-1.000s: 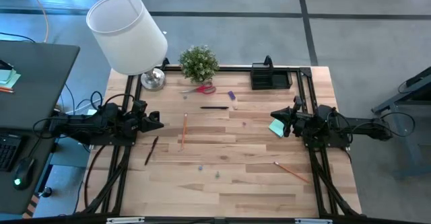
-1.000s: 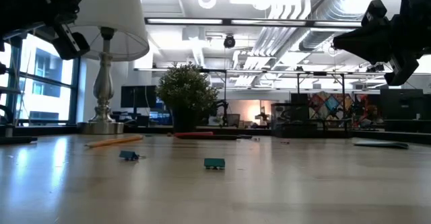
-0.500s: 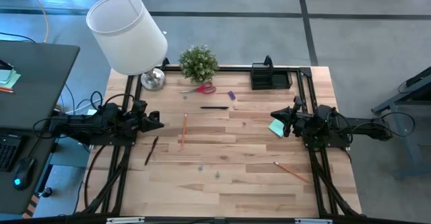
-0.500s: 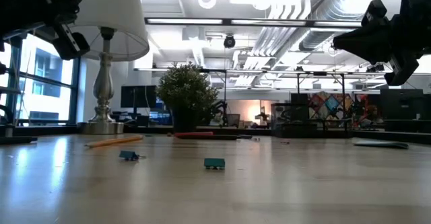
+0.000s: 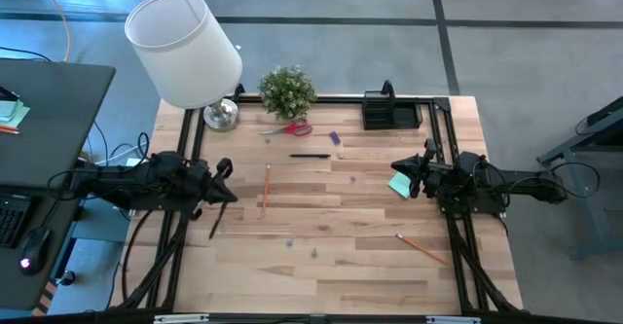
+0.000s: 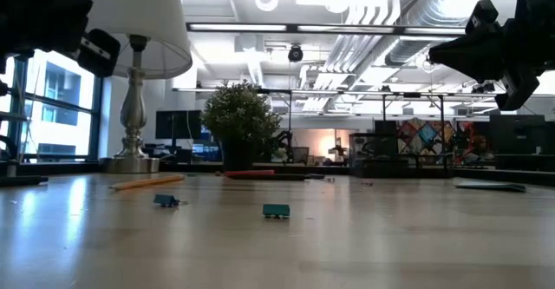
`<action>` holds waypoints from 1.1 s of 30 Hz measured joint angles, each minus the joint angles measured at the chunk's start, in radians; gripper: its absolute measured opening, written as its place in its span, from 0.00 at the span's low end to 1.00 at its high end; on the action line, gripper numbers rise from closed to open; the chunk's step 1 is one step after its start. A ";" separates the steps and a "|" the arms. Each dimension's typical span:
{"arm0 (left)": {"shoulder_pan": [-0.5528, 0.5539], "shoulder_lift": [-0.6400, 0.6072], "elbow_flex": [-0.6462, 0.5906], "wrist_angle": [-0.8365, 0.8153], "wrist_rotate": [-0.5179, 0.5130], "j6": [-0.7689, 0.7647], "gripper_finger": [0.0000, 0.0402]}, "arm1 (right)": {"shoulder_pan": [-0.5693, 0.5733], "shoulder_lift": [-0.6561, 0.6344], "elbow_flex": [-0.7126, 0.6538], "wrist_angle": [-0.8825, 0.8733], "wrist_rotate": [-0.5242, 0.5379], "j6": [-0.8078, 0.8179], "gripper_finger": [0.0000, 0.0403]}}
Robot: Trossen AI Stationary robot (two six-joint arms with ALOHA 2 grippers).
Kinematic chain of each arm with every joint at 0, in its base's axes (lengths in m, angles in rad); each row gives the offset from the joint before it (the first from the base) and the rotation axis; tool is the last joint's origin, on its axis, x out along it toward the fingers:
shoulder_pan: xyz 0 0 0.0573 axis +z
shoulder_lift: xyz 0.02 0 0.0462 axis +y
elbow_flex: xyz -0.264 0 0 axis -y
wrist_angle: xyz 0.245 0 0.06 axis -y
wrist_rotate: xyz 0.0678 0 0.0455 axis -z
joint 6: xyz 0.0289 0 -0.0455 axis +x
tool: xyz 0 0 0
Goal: Pick and place office supplies into organizer
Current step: Put the blue sticky notes in the black desk organizer
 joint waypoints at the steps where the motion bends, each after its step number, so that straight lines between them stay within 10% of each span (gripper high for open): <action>1: 0.000 0.000 0.000 0.000 -0.041 -0.004 0.00 | 0.000 0.000 0.000 0.000 0.001 0.000 0.05; 16: 0.000 0.001 0.000 -0.016 -0.417 -0.038 0.00 | 0.005 0.003 0.000 0.338 -0.087 0.539 0.05; 25: 0.000 0.001 0.000 -0.015 -0.420 -0.038 0.00 | 0.005 0.003 0.000 0.528 -0.064 1.106 0.05; 33: 0.000 0.000 0.000 0.109 -0.330 -0.029 0.00 | 0.005 0.003 0.000 0.517 0.161 1.278 0.05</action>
